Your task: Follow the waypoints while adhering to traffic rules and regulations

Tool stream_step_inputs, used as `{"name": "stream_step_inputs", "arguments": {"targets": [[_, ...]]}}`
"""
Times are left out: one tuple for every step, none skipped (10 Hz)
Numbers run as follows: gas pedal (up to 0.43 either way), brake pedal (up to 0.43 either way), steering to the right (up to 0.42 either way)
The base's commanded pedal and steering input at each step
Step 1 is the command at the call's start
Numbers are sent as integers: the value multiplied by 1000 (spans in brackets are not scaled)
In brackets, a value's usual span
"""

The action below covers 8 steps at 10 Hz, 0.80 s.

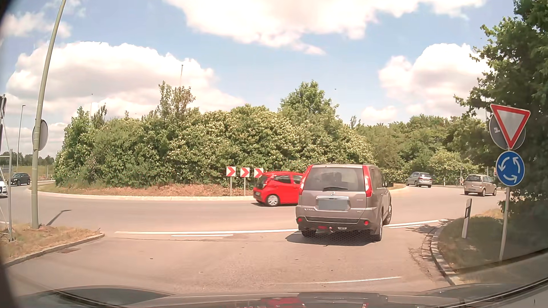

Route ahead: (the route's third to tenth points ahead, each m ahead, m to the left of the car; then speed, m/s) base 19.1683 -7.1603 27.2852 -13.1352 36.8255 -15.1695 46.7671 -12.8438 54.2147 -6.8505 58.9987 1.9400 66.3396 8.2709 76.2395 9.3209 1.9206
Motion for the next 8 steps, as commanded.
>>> {"name": "stream_step_inputs", "arguments": {"targets": [[0, 12, 28], [0, 12, 28], [0, 12, 31], [0, 18, 33], [0, 30, 35], [0, 24, 39], [0, 37, 43], [0, 30, 47]]}}
